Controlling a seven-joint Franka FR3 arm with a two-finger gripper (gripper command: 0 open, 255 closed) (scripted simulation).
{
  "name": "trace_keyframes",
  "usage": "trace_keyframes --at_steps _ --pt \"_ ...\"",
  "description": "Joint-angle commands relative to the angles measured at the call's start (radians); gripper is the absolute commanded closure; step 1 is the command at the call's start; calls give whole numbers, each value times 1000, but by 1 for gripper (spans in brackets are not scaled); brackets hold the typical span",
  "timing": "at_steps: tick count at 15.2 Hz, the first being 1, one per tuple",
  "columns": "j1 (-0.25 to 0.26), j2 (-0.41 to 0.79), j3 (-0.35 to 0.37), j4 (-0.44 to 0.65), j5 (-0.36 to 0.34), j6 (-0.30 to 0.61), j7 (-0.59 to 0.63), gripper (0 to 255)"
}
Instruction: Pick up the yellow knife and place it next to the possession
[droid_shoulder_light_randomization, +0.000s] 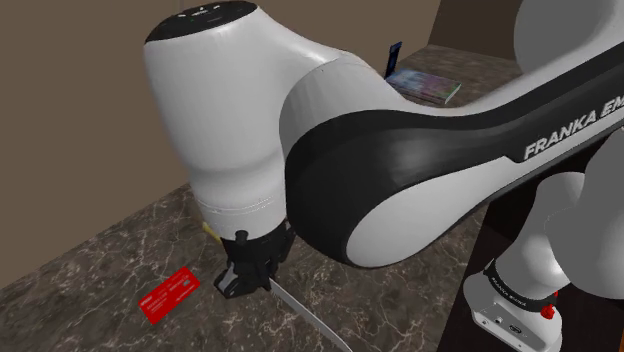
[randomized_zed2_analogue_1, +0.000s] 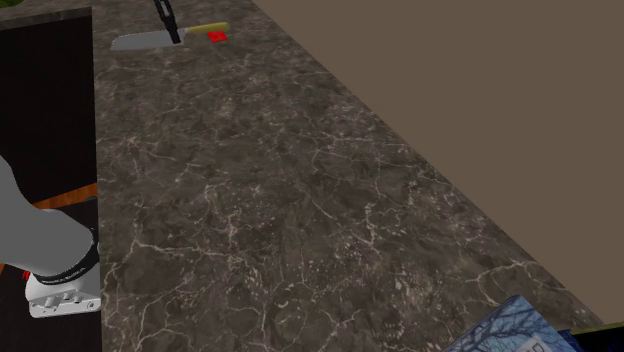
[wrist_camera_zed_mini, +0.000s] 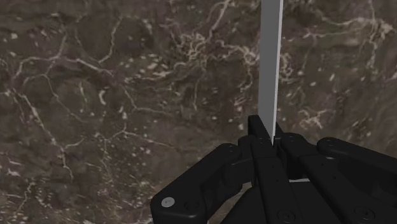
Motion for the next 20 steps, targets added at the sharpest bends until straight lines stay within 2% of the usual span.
trace_keyframes --at_steps 1,5,12,13,18,20 --pt "1 7 0 -21 -4 27 4 255" --pt "3 18 0 -55 -12 71 9 255" --pt "3 19 0 -54 -12 70 9 255" --pt "3 19 0 -54 -12 70 9 0" --pt "3 19 0 -54 -12 70 9 0" --pt "1 4 0 -2 -2 6 2 0"
